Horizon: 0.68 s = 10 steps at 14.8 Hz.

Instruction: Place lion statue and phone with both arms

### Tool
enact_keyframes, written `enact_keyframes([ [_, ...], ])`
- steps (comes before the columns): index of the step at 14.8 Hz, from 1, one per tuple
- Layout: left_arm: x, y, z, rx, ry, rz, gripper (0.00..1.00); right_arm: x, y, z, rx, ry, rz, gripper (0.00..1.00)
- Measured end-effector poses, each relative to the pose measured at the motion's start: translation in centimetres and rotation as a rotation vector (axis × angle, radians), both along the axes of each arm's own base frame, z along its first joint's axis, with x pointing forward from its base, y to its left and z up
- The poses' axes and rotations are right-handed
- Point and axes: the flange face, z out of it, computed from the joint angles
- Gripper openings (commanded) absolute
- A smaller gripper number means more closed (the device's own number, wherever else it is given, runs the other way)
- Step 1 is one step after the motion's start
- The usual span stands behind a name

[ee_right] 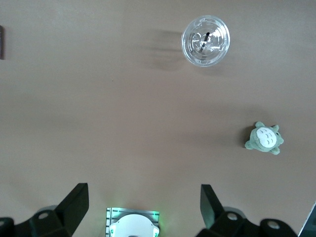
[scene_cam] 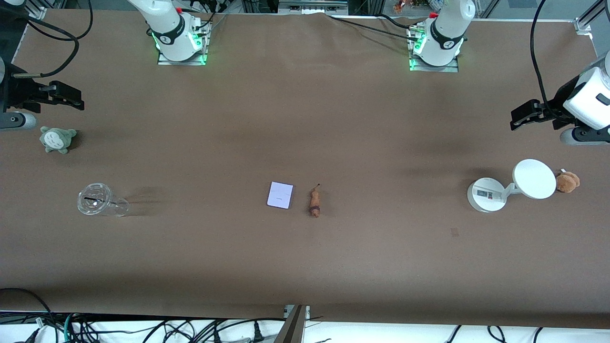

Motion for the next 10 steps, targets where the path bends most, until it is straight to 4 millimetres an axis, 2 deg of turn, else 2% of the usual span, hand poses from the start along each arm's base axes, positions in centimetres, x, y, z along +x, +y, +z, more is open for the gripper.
enact_keyframes([
  [3, 0.0, -0.1, -0.1, 0.0, 0.004, -0.003, 1.0, 0.0, 0.0, 0.0, 0.0, 0.0, 0.0, 1.0],
  [5, 0.2, -0.3, -1.0, -0.002, 0.03, -0.015, 1.0, 0.0, 0.0, 0.0, 0.0, 0.0, 0.0, 1.0],
  [10, 1.6, -0.1, -5.2, -0.072, 0.12, -0.029, 1.0, 0.0, 0.0, 0.0, 0.0, 0.0, 0.0, 1.0],
])
